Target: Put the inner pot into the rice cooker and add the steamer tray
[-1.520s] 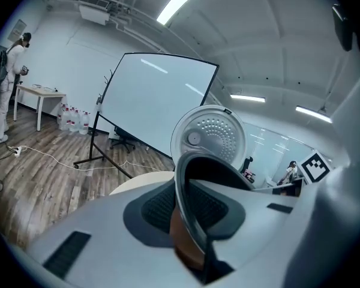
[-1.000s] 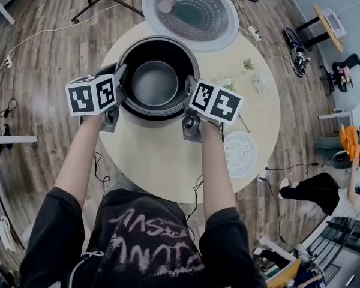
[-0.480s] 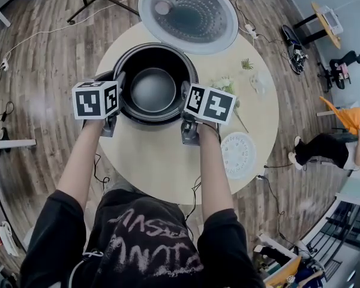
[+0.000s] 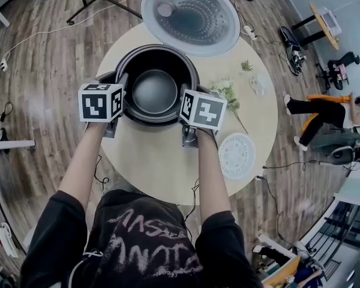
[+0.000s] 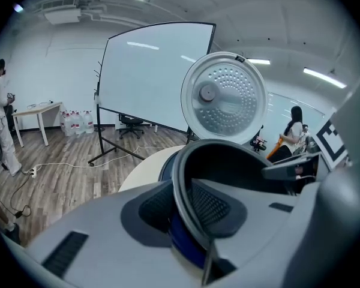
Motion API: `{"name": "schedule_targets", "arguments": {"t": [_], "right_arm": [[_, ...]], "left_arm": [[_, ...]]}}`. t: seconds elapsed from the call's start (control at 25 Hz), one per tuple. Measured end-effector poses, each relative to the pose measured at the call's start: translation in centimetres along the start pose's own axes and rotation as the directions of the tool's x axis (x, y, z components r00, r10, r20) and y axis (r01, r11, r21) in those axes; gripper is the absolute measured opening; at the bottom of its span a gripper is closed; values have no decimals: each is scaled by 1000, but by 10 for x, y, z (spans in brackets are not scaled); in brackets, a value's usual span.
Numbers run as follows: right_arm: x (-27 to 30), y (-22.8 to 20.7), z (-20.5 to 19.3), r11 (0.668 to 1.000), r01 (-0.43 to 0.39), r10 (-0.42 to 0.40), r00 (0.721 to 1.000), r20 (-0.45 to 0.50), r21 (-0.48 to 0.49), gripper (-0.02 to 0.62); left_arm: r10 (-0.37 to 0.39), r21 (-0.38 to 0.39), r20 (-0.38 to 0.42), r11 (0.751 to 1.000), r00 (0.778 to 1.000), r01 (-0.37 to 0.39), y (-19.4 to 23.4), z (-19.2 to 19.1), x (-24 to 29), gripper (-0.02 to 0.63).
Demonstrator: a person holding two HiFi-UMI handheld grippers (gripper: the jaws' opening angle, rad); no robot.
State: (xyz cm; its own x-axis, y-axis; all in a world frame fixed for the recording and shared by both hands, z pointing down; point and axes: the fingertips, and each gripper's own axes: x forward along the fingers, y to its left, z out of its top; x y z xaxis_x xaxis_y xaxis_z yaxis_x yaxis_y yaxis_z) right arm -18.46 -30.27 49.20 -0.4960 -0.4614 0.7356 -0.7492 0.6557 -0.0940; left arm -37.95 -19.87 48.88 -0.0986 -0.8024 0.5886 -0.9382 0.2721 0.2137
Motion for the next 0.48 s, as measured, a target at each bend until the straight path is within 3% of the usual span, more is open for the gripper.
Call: {"name": "schedule_targets", "arguments": {"t": [0.16, 0.24, 0.48], "right_arm": [[-2, 0, -2, 1000, -21, 21, 1000, -2, 21, 147], [-2, 1, -3, 999, -19, 19, 1000, 5, 32, 187], [-3, 7, -4, 1000, -13, 11, 999, 53, 28, 190]], "left_arm": [[0, 29, 0, 1000, 1000, 0, -3, 1, -1, 112], [-11, 41, -11, 999, 1000, 11, -3, -1, 0, 122], [-9, 66, -13, 998, 1000, 9, 2, -3, -3, 134]]}}
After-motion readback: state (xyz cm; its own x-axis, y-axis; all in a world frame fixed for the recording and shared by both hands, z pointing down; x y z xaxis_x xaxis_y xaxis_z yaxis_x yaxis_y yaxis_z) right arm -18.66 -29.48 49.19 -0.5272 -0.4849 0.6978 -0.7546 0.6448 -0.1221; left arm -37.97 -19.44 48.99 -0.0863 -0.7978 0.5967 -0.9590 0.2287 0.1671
